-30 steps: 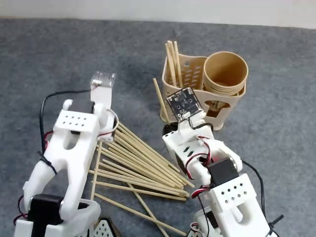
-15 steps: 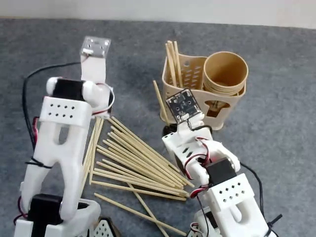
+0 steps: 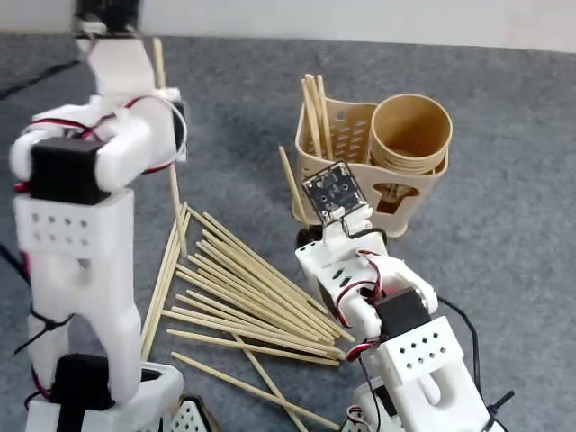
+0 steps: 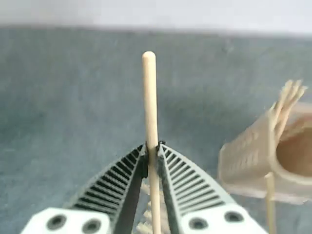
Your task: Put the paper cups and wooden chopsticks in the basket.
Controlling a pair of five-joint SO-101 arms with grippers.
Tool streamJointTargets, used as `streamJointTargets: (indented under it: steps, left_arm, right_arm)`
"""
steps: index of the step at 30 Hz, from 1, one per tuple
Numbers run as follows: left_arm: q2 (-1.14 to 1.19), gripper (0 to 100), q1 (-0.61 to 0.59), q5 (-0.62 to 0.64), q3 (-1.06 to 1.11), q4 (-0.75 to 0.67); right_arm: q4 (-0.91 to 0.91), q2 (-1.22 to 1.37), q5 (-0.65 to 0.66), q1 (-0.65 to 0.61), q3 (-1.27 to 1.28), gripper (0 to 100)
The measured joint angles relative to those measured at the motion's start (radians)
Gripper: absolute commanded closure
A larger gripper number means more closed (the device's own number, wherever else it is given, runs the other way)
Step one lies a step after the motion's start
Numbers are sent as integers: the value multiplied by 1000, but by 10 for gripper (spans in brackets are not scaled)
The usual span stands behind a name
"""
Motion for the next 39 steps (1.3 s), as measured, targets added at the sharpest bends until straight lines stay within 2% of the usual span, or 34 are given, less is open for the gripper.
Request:
streamJointTargets:
  steps: [4, 12, 17, 20, 29, 39]
  left_arm:
    - [2, 995, 51, 46, -106, -40]
    - [2, 995, 141, 80, -181, -244]
    - [5, 995, 215, 80, -181, -377]
    - [5, 995, 256, 80, -178, -443]
    - [5, 995, 293, 80, 95, -756]
    - [12, 992, 327, 80, 365, -1033]
  right_arm:
    - [0, -23, 0, 0, 3, 994]
    - [71, -282, 0, 12, 6, 994]
    - [77, -391, -3, 123, 6, 994]
    - [77, -423, -57, 199, 6, 994]
    - [40, -508, -216, 400, 6, 994]
    - [37, -528, -229, 437, 6, 994]
